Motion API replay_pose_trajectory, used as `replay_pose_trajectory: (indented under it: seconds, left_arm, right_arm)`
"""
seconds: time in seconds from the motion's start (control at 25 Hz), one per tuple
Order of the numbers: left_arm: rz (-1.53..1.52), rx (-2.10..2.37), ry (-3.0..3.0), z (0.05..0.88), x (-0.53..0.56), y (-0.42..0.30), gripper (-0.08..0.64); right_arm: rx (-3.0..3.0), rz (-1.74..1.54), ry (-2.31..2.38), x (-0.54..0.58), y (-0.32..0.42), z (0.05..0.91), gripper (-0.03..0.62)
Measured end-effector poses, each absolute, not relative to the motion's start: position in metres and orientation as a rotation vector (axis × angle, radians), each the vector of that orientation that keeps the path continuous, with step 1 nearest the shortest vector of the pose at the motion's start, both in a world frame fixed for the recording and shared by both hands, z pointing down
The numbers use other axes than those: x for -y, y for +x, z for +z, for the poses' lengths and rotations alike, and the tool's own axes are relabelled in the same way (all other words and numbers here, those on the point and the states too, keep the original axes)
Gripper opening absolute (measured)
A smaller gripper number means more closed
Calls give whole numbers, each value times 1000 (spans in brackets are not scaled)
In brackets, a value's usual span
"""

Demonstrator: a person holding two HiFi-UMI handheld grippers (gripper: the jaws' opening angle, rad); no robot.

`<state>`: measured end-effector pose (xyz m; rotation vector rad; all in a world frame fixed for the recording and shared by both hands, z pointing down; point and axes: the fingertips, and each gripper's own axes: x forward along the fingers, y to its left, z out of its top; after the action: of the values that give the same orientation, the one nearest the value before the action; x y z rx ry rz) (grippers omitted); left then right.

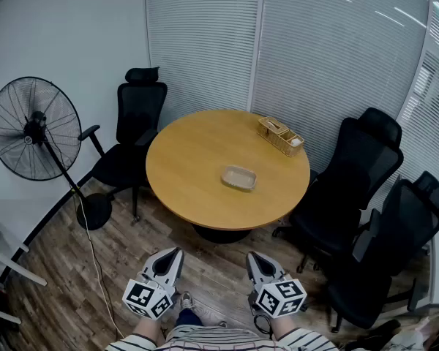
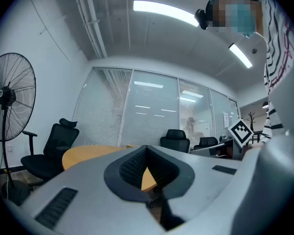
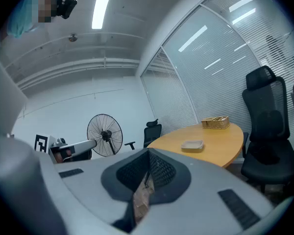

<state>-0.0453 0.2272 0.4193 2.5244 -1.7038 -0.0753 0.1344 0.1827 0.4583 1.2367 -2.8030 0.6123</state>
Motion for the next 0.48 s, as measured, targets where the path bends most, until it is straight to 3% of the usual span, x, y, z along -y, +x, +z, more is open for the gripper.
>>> replay_pose_trajectory:
  seconds: [0.28,0.32,0.36,0.4,0.48]
  left_arm:
    - [-83,1704,2481,431,-216,-50,59]
    - [-72,1701,2468,435,-214,-53,126]
    - [-62,1696,2456,439,-212,-56,178]
    - [-55,1687,2446,443,-209,-60,190]
    - [-56,1664,2433,451,-200,-66,192]
  right_arm:
    - [2849,694,1218,-173,129,466,39]
    - [2837,711,1224,-170,127,470,77]
    - [2824,727,1234,-167,125,474,173]
    - [2812,740,1244,-164,123,478,236]
    - [2798,753,1254,-156,117,483,236]
